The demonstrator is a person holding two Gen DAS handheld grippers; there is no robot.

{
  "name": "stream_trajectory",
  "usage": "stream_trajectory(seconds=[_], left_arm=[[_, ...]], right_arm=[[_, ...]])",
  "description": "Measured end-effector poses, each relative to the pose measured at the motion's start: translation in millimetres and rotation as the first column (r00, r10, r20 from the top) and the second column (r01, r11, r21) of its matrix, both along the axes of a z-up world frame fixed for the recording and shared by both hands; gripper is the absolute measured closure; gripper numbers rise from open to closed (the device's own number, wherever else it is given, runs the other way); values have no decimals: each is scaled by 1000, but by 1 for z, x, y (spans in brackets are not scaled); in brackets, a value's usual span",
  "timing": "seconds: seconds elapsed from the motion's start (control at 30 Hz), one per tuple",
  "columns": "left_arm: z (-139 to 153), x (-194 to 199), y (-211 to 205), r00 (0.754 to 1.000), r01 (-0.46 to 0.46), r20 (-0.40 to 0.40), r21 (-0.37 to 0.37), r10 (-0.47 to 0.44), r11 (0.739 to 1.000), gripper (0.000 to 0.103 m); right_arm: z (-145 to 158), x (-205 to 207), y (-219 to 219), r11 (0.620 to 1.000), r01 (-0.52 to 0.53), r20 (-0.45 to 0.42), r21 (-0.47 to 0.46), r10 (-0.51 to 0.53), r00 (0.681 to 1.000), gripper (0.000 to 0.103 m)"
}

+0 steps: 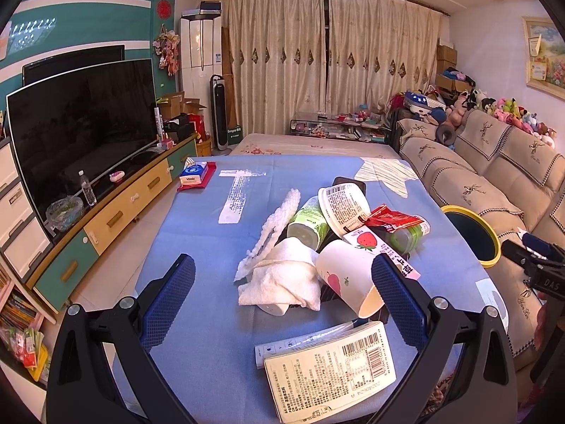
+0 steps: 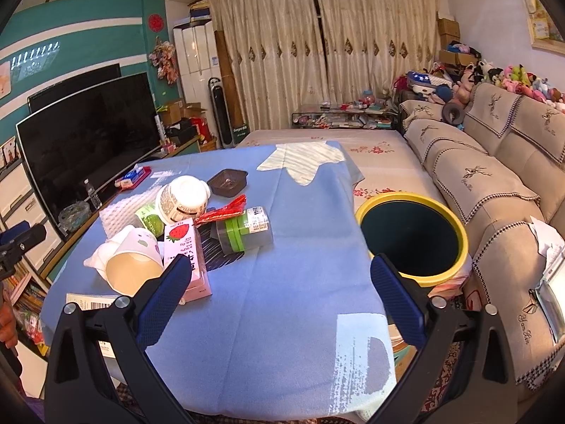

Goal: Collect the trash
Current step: 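Grasp the green-lidded clear jar with the right gripper and lift it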

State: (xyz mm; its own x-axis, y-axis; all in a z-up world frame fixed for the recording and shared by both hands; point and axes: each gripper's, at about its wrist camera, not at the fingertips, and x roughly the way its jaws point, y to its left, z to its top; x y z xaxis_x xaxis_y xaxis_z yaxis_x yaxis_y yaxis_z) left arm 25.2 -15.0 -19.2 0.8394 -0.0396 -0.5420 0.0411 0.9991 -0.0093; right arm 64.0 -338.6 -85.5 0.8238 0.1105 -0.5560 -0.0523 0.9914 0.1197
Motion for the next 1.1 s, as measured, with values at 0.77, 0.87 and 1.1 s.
stream_trajectory(seconds=[0.77, 0.87, 1.1], left_arm=[[-32, 39, 18, 996, -39, -85, -53, 34, 998, 5], [-35, 43, 18, 995, -37, -94, -58, 31, 998, 5], [-36, 49, 18, 994, -39, -99, -57, 34, 998, 5]], right_arm=[[-70, 154, 51, 974, -197, -239, -111, 166, 957, 17], [-77, 166, 54, 972, -218, -278, -91, 186, 942, 30], [-78, 160, 51, 972, -230, -286, -52, 207, 936, 36]])
